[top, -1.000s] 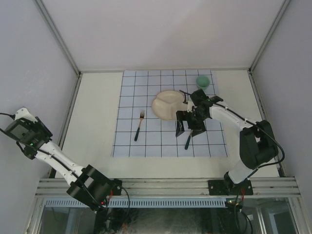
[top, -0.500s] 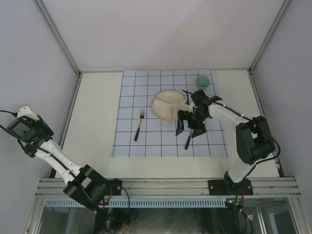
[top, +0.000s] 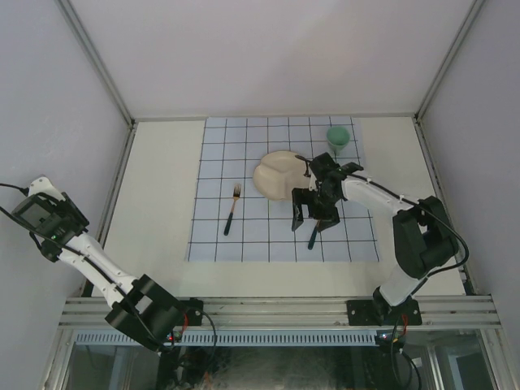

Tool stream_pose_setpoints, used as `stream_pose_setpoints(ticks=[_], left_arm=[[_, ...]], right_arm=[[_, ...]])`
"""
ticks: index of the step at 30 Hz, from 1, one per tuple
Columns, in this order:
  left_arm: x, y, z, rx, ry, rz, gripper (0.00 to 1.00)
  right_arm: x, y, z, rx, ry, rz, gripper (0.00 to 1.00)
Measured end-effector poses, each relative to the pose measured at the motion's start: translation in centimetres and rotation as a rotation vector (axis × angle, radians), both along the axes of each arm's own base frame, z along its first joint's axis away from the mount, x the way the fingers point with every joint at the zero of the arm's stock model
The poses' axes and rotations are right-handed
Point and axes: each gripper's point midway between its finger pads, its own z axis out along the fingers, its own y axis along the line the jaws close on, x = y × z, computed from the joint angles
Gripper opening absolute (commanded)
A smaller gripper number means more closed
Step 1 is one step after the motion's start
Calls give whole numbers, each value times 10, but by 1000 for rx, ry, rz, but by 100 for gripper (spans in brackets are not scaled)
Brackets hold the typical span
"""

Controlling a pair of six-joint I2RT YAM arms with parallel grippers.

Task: Set the dinner table for one person
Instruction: Adjust the spoon on the napkin.

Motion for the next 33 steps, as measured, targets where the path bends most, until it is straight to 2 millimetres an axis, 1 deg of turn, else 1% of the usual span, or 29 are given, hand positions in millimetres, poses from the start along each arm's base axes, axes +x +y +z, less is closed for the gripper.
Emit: stream_pose_setpoints(ticks=[6, 7, 9, 12, 13, 16, 20, 23, 24, 27, 28, 30, 33], left_arm=[[0, 2, -1, 2, 4, 5, 43], [1, 3, -2, 2, 6, 6, 43], [2, 5, -5, -3, 11, 6, 43], [4, 7, -9, -13, 19, 7, 43], [5, 8, -10, -14, 21, 7, 43], [6, 10, -11, -11, 23, 10, 43], [5, 14, -10, 3, 25, 23, 43], [5, 15, -8, 12, 24, 29, 43], [5, 16, -8, 14, 24, 31, 43], [4, 18, -8, 19, 28, 39, 43], [4, 18, -8, 18, 28, 40, 43], [4, 19, -10, 16, 32, 43, 43], [4, 19, -12, 12, 37, 45, 43]], right_arm=[[-4, -2, -18, -36, 61, 1, 99], [-4, -3, -22, -43, 71, -4, 98], [-2, -6, -26, -54, 83, -14, 91], [0, -10, -27, -67, 78, -27, 87], [1, -11, -28, -70, 79, -30, 84], [2, -14, -33, -82, 92, -42, 69], [2, -19, -45, -107, 133, -58, 69], [2, -22, -55, -124, 165, -66, 65], [2, -22, -56, -128, 176, -67, 63], [2, -23, -57, -135, 192, -68, 49], [2, -23, -58, -138, 191, -68, 44], [2, -24, -59, -141, 191, -66, 30], [3, -25, -60, -149, 187, -67, 14]])
